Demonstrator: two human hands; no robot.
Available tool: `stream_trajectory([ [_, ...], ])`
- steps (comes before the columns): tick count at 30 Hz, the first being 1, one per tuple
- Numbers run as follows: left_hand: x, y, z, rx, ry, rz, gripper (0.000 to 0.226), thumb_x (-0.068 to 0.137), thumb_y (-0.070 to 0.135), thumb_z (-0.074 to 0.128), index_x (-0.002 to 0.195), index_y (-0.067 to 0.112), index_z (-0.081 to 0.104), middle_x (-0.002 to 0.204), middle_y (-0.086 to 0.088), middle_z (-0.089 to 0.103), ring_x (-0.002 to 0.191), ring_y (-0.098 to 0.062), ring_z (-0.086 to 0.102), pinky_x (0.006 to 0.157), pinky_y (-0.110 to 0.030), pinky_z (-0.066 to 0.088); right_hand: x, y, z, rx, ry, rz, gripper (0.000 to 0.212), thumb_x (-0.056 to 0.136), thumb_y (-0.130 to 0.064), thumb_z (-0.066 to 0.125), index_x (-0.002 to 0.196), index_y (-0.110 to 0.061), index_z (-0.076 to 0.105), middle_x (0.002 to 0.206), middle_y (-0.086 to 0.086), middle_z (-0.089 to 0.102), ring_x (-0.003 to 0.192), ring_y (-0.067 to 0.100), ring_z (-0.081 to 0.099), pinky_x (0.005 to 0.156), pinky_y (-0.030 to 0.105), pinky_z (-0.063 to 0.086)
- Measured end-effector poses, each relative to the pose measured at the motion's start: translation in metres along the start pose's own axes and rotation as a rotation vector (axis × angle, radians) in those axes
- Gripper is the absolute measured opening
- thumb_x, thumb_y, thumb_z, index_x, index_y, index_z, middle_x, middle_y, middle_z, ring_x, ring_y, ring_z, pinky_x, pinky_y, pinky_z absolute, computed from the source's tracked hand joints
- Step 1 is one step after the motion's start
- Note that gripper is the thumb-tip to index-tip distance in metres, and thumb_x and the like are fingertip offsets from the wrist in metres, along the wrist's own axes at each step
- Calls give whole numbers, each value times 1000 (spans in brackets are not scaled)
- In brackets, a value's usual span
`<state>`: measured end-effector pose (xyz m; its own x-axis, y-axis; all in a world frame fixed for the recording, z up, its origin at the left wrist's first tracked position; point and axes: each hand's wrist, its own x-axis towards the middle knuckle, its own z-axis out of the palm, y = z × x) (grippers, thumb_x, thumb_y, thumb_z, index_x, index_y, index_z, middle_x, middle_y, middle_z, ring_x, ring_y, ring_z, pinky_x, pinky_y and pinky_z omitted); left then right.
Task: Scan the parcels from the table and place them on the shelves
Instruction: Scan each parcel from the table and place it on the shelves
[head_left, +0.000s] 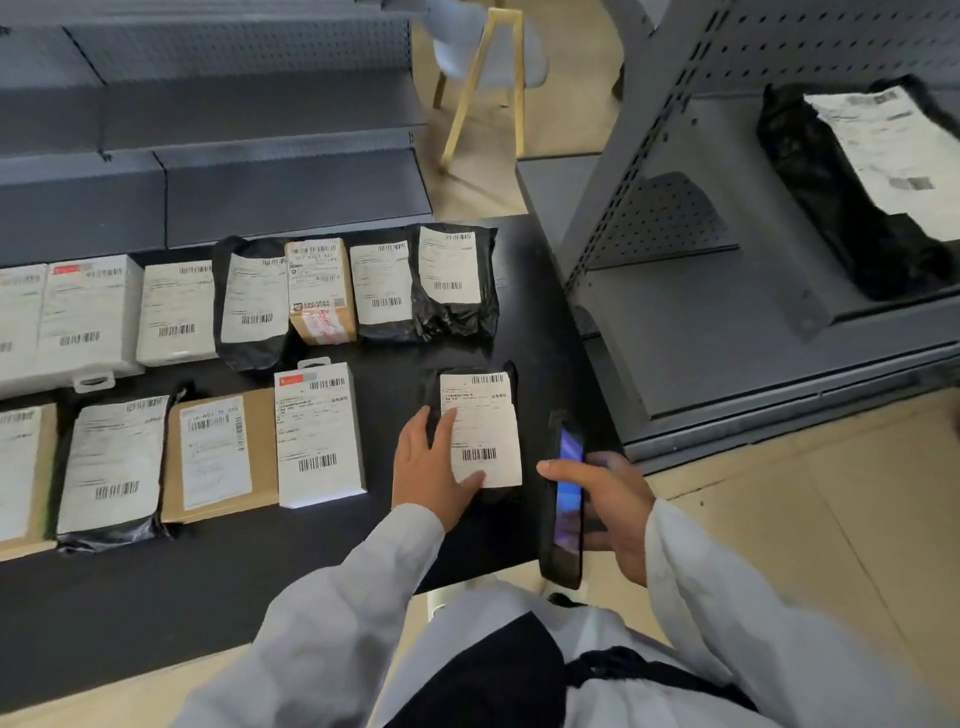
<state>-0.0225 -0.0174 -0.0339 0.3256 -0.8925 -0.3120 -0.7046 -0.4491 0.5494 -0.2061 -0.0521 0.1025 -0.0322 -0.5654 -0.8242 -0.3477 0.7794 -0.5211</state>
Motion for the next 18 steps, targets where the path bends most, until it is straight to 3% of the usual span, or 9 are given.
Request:
stream_trajectory([
  [5, -24, -11, 21, -296, 86, -277, 89, 80, 37, 77, 152, 26, 25, 161, -5, 16, 147, -30, 15, 120, -48, 21, 2, -6, 20, -219, -201, 170, 51, 81, -45, 77, 120, -17, 61, 105, 15, 70, 86, 30, 70, 66, 35, 57],
  [10, -25, -11, 25, -475, 89, -340, 83, 82, 27, 74, 152, 26, 28, 157, -4, 26, 143, -30, 22, 116, -46, 24, 12, -10, 32, -444, -278, 229, 67, 77, -48, 77, 131, -18, 50, 126, 14, 59, 113, 37, 60, 98, 49, 52],
  [14, -17, -15, 19, -594, 106, -392, 77, 82, 24, 73, 149, 25, 35, 151, -3, 38, 139, -30, 31, 115, -47, 31, 11, -16, 36, -473, -328, 265, 56, 83, -45, 70, 128, -18, 49, 113, 12, 60, 104, 34, 61, 83, 40, 55],
  [18, -10, -17, 13, -613, 79, -435, 70, 83, 27, 72, 145, 25, 40, 144, -6, 45, 135, -32, 37, 112, -49, 35, 13, -8, 38, -512, -344, 248, 50, 84, -44, 70, 123, -17, 53, 104, 10, 61, 98, 31, 62, 98, 47, 53],
])
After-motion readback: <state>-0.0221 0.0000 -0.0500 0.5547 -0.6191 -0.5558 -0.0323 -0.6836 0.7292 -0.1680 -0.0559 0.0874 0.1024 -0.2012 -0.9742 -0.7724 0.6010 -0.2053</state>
